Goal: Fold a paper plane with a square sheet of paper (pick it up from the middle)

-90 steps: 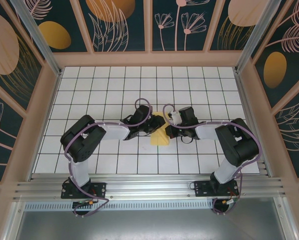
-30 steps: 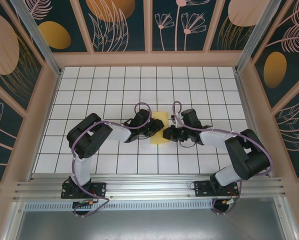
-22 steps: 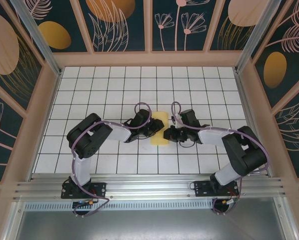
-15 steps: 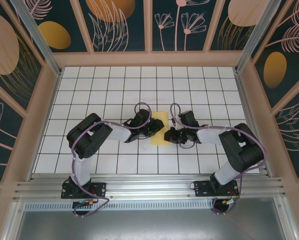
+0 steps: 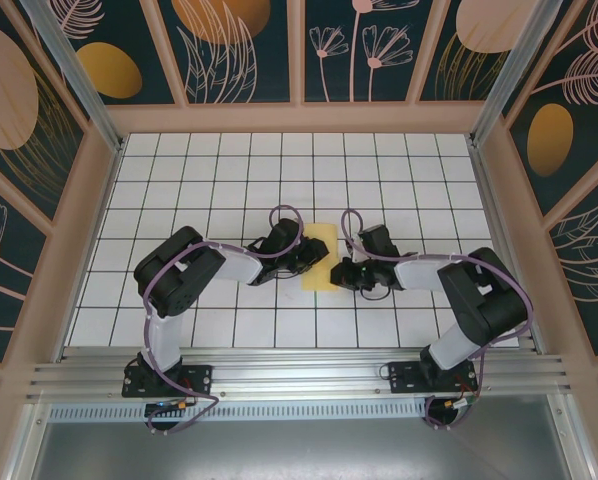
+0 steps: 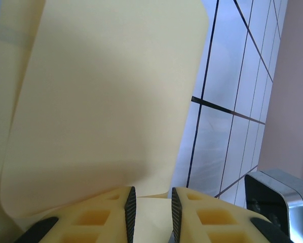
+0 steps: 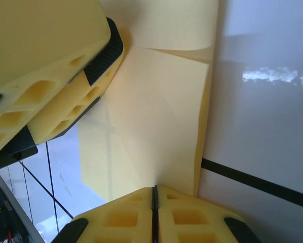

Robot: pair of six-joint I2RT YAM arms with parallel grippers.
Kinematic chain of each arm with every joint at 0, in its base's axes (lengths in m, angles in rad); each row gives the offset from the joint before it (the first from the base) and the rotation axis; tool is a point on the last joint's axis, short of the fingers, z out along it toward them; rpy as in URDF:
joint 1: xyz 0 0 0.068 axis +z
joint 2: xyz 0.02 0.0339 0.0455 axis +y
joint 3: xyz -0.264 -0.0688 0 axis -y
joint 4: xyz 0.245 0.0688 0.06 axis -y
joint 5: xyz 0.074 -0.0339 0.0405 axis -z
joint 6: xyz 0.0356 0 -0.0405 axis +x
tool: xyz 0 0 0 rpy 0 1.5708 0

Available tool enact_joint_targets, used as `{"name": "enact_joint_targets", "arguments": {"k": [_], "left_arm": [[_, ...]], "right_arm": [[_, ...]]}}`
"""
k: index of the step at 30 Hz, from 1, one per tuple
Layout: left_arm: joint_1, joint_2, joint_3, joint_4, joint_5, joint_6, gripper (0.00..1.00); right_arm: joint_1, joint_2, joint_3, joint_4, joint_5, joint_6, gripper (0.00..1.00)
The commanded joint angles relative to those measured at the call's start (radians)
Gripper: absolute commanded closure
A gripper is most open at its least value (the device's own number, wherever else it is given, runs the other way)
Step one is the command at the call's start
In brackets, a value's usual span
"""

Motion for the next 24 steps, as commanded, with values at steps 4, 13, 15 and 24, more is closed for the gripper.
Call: {"name": "enact_joint_targets", "arguments": {"k": [4, 13, 15, 24], "left_arm": [[0.001, 0.04, -0.027, -0.056, -0.008, 0.003, 0.71], [0.001, 0.045, -0.025, -0.06, -0.008, 0.005, 0.72], [0.001, 0.043, -0.025, -0.061, -0.008, 0.005, 0.72], [0.002, 0.047, -0.023, -0.062, -0.001, 0.011, 0.72]], "right_arm": [[-0.006, -0.044, -0.089, -0.077, 0.006, 0.013, 0.9], [-0.006, -0.131, -0.127, -0.149, 0.004, -0.017, 0.89], [-0.007, -0.14, -0.125, -0.19, 0.05, -0.025, 0.88], [-0.008, -0.249, -0.059, -0.147, 0.015, 0.033, 0.87]]}}
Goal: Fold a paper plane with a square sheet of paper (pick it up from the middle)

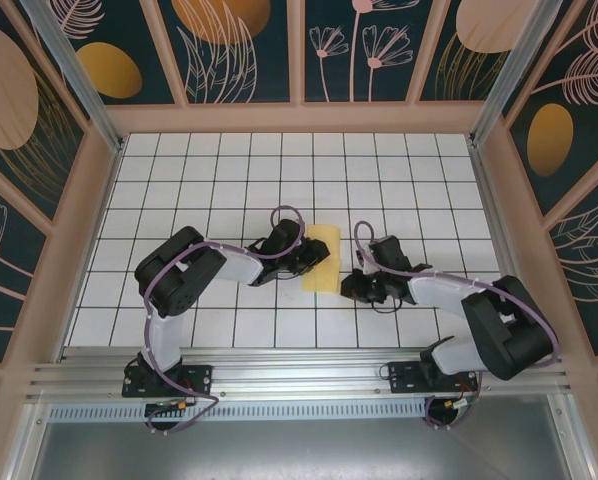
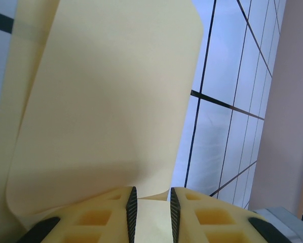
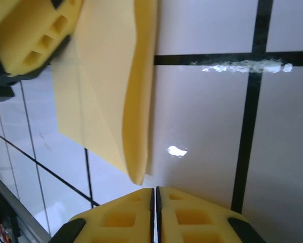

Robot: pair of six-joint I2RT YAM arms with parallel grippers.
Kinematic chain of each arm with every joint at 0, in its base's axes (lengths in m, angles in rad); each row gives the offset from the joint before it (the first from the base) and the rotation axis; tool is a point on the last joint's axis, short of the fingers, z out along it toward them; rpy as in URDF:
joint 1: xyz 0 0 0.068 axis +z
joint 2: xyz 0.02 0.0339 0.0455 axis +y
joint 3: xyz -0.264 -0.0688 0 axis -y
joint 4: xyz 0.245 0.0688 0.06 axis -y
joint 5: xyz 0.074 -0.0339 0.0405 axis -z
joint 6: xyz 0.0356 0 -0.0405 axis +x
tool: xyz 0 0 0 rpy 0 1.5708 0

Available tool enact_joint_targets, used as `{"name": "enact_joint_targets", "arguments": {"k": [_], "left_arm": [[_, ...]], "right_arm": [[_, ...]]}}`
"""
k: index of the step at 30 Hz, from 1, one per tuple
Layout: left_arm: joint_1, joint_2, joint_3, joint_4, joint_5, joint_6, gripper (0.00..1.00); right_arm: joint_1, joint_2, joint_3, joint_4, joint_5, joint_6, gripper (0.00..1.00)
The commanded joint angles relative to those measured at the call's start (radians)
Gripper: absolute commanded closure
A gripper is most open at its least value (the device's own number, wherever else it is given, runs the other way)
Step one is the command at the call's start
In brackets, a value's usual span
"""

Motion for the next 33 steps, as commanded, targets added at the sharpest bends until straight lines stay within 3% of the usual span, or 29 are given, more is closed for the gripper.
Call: {"name": "enact_joint_targets", "arguments": {"k": [1, 7, 13, 20, 27, 33], "left_arm": [[0.003, 0.041, -0.024, -0.066, -0.012, 0.012, 0.72], [0.003, 0.05, -0.017, -0.059, -0.004, 0.01, 0.72], [0.003, 0.05, -0.014, -0.057, -0.003, 0.008, 0.71], [0.004, 0.038, -0.016, -0.06, -0.012, 0.014, 0.71], [0.003, -0.015, -0.017, -0.025, -0.007, 0.052, 0.66], [0.0, -0.058, 0.005, 0.029, 0.079, 0.054, 0.63]], "right_arm": [[-0.006, -0.032, 0.043, 0.032, -0.046, 0.042, 0.87], [0.001, 0.068, 0.08, 0.172, -0.08, 0.113, 0.87], [0.001, 0.2, 0.114, 0.165, -0.052, 0.088, 0.86], [-0.004, 0.224, 0.071, 0.073, 0.039, 0.032, 0.86], [-0.006, 0.229, 0.027, 0.091, 0.027, 0.034, 0.86], [-0.006, 0.232, 0.031, 0.1, 0.03, 0.036, 0.87]]}}
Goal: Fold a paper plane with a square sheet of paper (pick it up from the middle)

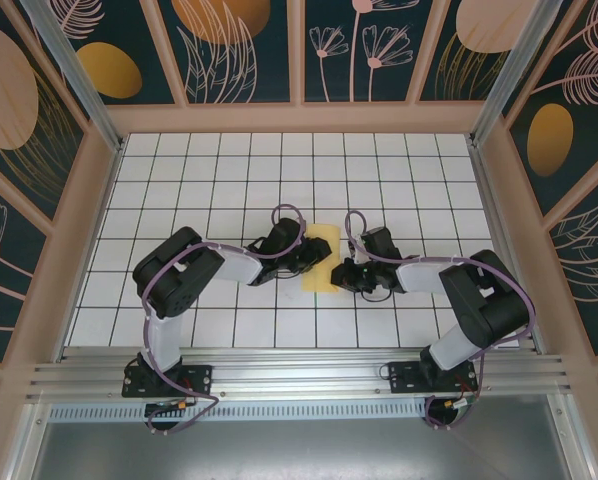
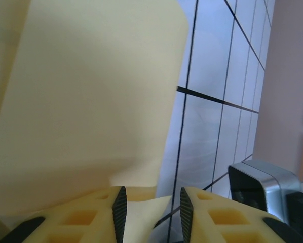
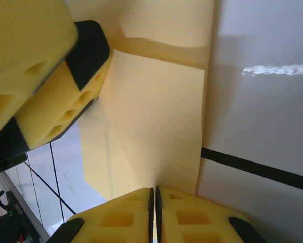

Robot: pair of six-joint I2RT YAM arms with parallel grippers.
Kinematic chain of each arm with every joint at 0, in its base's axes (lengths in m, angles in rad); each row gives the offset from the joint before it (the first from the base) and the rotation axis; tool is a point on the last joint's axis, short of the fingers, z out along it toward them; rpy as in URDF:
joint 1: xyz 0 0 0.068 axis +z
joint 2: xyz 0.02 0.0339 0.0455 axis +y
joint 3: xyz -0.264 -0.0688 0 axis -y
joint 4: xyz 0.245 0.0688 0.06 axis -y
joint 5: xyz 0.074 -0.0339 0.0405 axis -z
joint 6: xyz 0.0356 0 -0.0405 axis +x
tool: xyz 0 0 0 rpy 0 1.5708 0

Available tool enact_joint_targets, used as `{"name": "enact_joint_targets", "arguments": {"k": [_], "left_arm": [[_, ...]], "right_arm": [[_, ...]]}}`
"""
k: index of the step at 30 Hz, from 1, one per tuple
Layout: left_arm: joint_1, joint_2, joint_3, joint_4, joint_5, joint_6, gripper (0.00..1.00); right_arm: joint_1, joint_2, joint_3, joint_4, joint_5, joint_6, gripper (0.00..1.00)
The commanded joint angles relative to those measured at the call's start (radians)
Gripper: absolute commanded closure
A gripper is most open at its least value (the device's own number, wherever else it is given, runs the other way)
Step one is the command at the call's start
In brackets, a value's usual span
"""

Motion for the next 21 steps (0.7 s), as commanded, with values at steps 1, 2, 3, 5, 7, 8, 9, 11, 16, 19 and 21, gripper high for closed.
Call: {"name": "enact_joint_targets", "arguments": {"k": [1, 2, 3, 5, 7, 8, 9, 11, 16, 19, 21], "left_arm": [[-0.001, -0.038, 0.004, 0.017, 0.055, 0.017, 0.64], [-0.003, -0.039, 0.003, 0.002, 0.051, 0.01, 0.66], [-0.006, -0.043, 0.001, -0.011, 0.044, 0.008, 0.67], [-0.014, -0.044, 0.002, -0.046, 0.031, 0.006, 0.68], [-0.025, -0.051, 0.001, -0.055, 0.024, 0.007, 0.67], [-0.029, -0.056, 0.001, -0.071, 0.012, 0.008, 0.66], [-0.033, -0.064, -0.006, -0.073, -0.004, 0.013, 0.64], [-0.034, -0.083, -0.025, -0.056, -0.024, 0.01, 0.62], [-0.038, -0.136, -0.058, -0.036, -0.067, 0.014, 0.58], [-0.038, -0.113, -0.047, -0.028, -0.027, 0.015, 0.6], [-0.041, -0.077, -0.027, -0.015, 0.014, 0.013, 0.62]], "right_arm": [[-0.003, 0.03, -0.04, -0.072, 0.07, -0.017, 0.87], [-0.003, 0.03, -0.04, -0.071, 0.071, -0.015, 0.87], [-0.004, 0.03, -0.038, -0.071, 0.073, -0.016, 0.87], [-0.004, 0.03, -0.038, -0.067, 0.074, -0.012, 0.87], [-0.004, 0.026, -0.04, -0.065, 0.076, -0.009, 0.87], [-0.003, 0.027, -0.041, -0.064, 0.077, -0.007, 0.87], [-0.003, 0.027, -0.041, -0.062, 0.078, -0.006, 0.87], [-0.003, 0.027, -0.044, -0.059, 0.076, -0.004, 0.87], [-0.004, 0.027, -0.049, -0.055, 0.078, 0.002, 0.88], [-0.004, 0.027, -0.049, -0.053, 0.078, 0.002, 0.88], [-0.003, 0.028, -0.048, -0.05, 0.076, 0.002, 0.88]]}}
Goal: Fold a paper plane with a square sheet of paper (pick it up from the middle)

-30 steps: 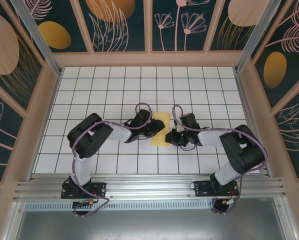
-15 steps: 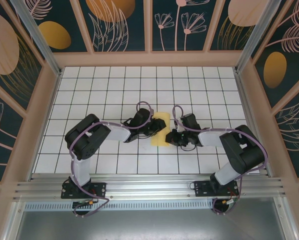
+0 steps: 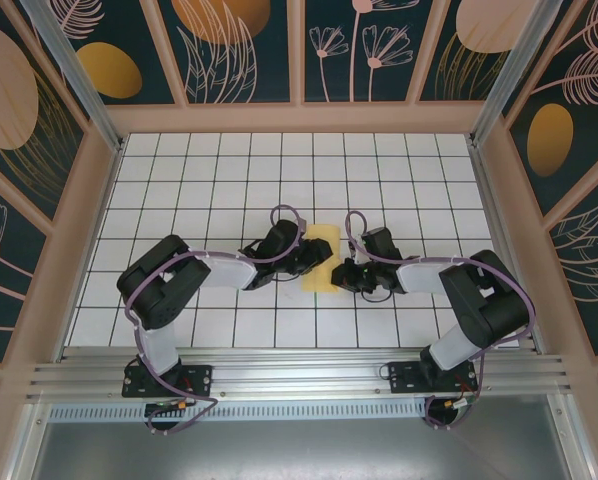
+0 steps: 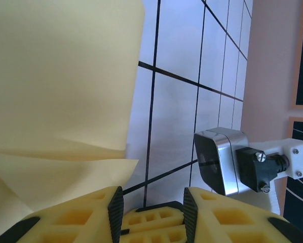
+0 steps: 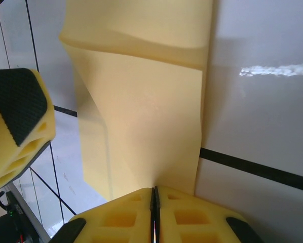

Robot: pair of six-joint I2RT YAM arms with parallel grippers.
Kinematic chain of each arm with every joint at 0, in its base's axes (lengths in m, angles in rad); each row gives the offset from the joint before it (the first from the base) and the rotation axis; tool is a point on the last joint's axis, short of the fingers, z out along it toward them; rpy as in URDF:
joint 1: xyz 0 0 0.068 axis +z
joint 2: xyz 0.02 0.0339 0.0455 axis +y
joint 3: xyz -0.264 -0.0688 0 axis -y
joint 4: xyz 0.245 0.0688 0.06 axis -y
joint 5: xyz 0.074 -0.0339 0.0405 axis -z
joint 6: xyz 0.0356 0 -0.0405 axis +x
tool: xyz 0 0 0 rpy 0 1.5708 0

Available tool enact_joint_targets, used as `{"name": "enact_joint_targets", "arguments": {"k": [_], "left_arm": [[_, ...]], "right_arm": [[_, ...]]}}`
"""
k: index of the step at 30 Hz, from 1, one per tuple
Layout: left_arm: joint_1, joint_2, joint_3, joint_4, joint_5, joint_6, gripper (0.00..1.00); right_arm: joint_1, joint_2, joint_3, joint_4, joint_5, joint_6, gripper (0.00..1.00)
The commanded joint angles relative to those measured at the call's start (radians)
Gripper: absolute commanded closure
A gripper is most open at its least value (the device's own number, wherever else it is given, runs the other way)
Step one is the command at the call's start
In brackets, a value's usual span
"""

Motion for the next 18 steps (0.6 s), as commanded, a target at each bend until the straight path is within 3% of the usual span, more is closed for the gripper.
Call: {"name": "enact_joint_targets", "arguments": {"k": [1, 8, 18], "left_arm": [[-0.009, 0.036, 0.023, 0.019, 0.035, 0.012, 0.62], [-0.011, 0.105, 0.04, 0.0, 0.027, -0.004, 0.65], [0.012, 0.078, 0.032, -0.161, -0.138, 0.043, 0.67]], "right_arm": [[-0.002, 0.03, -0.041, -0.061, 0.077, 0.0, 0.88], [-0.002, 0.027, -0.049, -0.056, 0.078, 0.003, 0.88], [-0.001, 0.025, -0.061, -0.074, 0.088, -0.01, 0.9]]}}
